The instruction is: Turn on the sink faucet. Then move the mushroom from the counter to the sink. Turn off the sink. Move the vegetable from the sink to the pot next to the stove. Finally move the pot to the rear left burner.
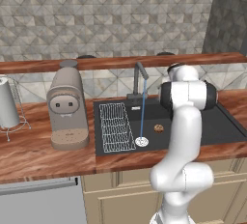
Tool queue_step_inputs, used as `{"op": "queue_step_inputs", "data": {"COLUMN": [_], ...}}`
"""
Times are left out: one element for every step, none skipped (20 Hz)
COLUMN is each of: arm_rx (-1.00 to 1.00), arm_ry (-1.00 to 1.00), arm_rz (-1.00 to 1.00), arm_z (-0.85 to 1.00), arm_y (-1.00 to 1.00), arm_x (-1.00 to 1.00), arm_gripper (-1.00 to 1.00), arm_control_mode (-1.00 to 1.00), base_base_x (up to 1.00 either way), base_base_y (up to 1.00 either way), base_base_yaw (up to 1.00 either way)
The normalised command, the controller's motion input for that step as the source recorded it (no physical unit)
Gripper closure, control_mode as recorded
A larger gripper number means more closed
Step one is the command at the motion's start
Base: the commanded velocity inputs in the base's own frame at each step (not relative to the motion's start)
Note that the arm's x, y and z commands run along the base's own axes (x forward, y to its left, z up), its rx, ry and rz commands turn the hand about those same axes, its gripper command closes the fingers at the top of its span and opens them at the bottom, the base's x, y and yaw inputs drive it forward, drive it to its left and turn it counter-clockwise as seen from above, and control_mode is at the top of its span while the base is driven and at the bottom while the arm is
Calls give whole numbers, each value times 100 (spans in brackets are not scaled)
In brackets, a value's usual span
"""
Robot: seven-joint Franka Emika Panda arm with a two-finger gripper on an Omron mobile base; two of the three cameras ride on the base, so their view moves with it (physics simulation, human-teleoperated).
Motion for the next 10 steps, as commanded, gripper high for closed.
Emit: {"op": "queue_step_inputs", "data": {"arm_rx": [13,14,14,13,13,13,14,14,15,14], "arm_ry": [11,12,12,12,12,10,9,8,7,8], "arm_rz": [-1,0,0,0,0,0,0,0,0,0], "arm_z": [0,0,0,0,-3,-5,-9,-11,-12,-13], "arm_y": [0,0,0,0,0,0,0,0,0,0], "arm_x": [21,18,18,20,21,15,12,8,6,11], "arm_gripper": [-100,-100,-100,-100,-100,-100,-100,-100,-100,-100], "arm_control_mode": [-100,-100,-100,-100,-100,-100,-100,-100,-100,-100], "base_base_x": [0,0,0,0,0,0,0,0,0,0], "base_base_y": [0,0,0,0,0,0,0,0,0,0], "base_base_yaw": [0,0,0,0,0,0,0,0,0,0]}}
